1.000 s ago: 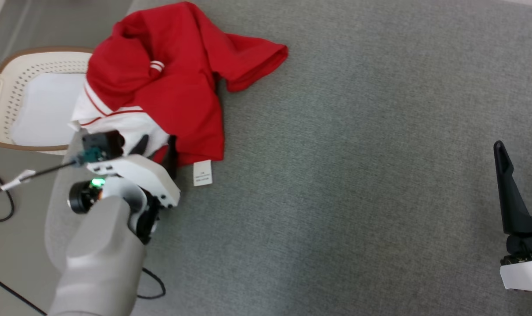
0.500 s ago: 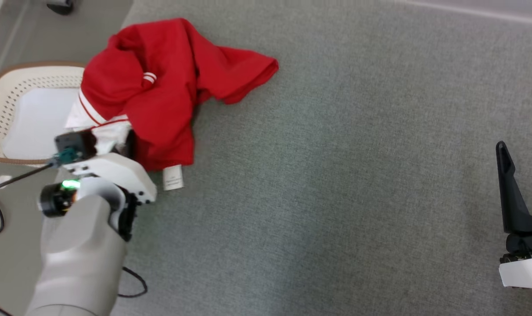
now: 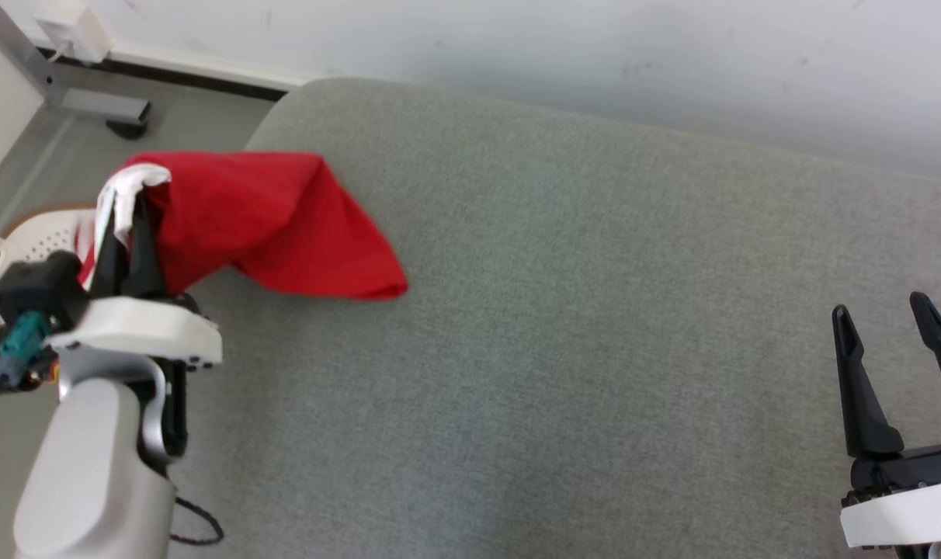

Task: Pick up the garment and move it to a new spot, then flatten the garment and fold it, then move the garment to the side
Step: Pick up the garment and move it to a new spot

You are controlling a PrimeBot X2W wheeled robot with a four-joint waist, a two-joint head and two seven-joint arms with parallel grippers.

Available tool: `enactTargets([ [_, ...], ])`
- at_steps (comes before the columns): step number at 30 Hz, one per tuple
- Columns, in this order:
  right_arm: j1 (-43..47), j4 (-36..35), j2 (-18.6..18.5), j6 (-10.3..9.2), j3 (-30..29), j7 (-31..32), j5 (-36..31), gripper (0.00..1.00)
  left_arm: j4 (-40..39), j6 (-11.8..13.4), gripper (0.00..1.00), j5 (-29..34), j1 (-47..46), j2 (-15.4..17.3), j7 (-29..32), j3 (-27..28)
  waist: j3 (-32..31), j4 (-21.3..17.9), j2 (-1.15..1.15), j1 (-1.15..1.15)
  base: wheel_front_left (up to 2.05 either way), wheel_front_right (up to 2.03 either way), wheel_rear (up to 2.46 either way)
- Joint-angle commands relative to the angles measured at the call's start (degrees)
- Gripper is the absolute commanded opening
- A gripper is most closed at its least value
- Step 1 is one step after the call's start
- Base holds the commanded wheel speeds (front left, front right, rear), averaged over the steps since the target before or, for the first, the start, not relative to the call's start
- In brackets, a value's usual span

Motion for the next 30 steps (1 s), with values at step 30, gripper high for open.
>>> enactTargets([
  [30, -2.4, 6.7, 3.7, -0.15, 2.5, -7.8, 5.0, 1.00, -14.2, -8.5, 0.00, 1.4, -3.6, -10.6, 10.5, -38.1, 8.9, -29.7, 0.00, 0.01, 0.00, 0.00, 0.00],
])
